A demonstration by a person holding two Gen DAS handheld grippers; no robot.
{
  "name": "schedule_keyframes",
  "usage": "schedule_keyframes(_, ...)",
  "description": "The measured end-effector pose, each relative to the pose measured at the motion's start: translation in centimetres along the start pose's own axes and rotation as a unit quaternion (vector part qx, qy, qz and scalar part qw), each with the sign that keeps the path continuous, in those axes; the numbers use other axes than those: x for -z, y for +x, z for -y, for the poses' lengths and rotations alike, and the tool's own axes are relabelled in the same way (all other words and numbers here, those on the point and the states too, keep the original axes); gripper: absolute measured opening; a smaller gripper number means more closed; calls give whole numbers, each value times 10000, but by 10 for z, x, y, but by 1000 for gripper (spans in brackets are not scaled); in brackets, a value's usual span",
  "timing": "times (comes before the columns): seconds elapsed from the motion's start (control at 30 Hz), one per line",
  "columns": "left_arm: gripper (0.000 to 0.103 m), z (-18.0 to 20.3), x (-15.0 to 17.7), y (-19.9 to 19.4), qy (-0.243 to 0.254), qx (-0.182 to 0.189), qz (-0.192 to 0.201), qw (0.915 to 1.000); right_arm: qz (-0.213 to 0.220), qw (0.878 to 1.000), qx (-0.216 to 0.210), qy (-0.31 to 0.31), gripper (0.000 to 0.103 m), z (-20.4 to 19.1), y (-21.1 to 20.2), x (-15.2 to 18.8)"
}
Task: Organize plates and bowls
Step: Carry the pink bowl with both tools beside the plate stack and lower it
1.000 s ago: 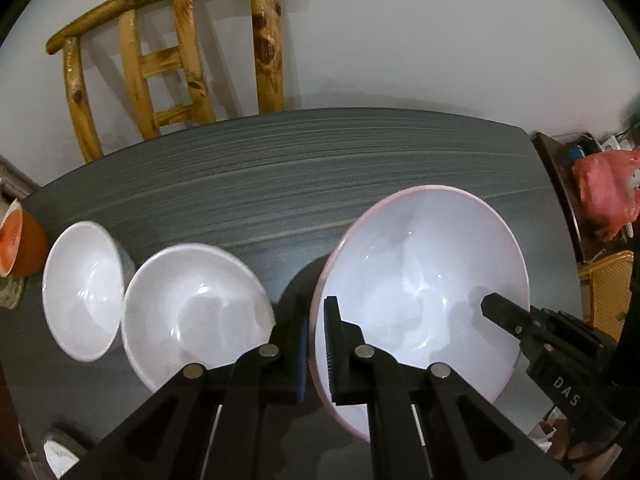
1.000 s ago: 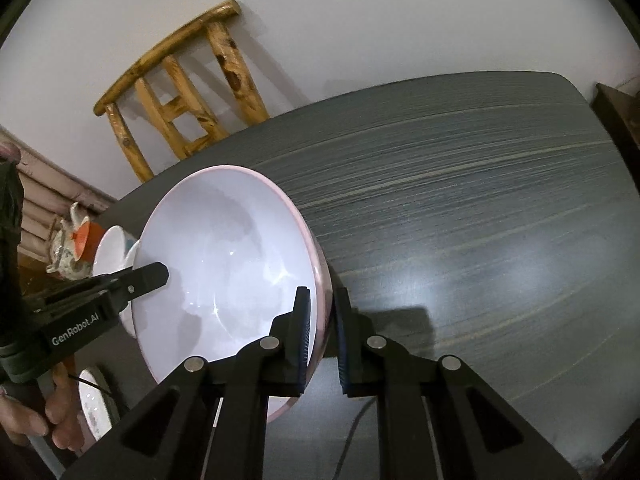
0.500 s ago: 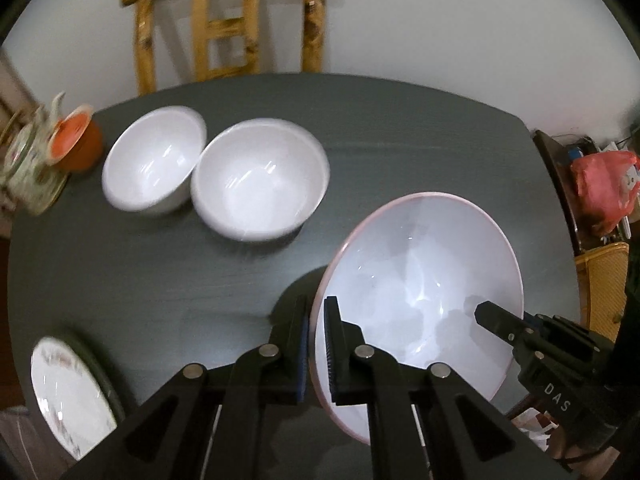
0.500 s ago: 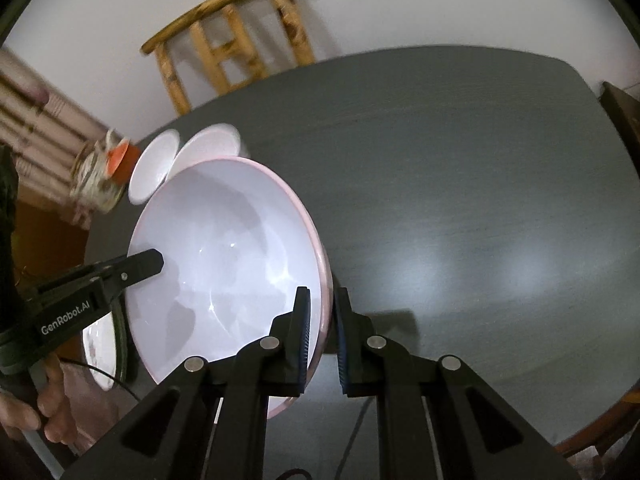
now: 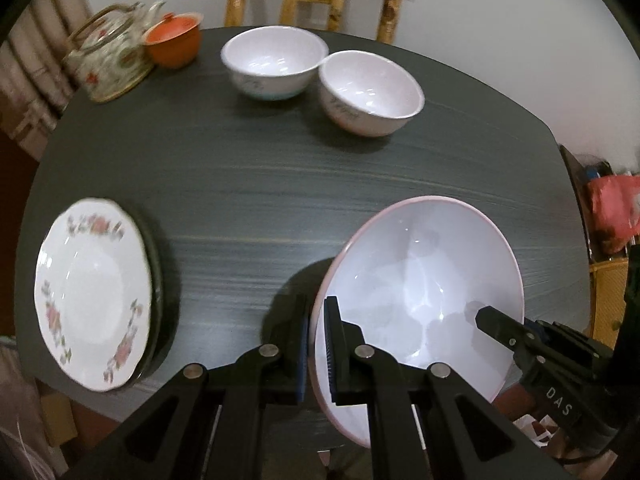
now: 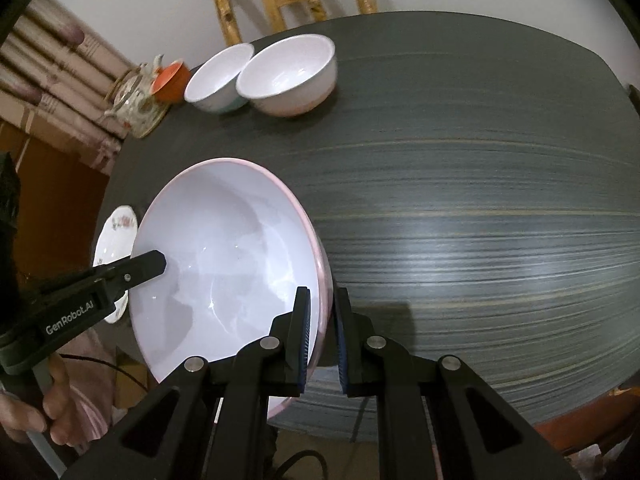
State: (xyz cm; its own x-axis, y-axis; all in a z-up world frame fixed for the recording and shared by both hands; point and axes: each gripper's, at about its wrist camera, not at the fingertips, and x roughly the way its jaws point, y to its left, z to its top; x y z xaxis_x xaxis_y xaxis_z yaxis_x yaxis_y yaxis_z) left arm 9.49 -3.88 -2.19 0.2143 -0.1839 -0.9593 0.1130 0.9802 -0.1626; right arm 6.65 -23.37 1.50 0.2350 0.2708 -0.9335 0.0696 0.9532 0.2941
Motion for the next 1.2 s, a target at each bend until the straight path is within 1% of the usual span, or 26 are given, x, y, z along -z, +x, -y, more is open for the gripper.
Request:
schedule_keyframes(0.13,7,-19,11,-2,-171,-15,41,9998,-57,10000,-48,-64,13,-11,9,7)
schedule_keyframes(0.33,7,-32,17,-2,-234,-61,93,9997,-130,9998,-73,-102,12,-19,20,7)
schedule_keyframes(0.63,7,-40,10,10,-353,-98,36,9993,-193,9998,-49,-83,13,-22,30,2)
schedule_keyframes(0.8,7,-44,5,16,-437,-58,14,9990,-223,9997,-75,-52,13,-21,34,1)
schedule_keyframes(0.97,7,-45,2,15,-390,-71,68,9992,-246,9996,-31,-121,13,-22,35,-3)
schedule_keyframes(1.07,7,-46,3,15,-386,-34,79,9992,-251,9996,-41,-132,15,-23,36,-4)
schedule_keyframes(1.13,7,-49,2,15,-455,37,46,9989,-259,9996,-135,-59,18,-22,35,-4)
schedule_keyframes(1.2,7,-52,1,14,-515,122,28,9986,-284,9992,-289,43,25,-20,35,-4)
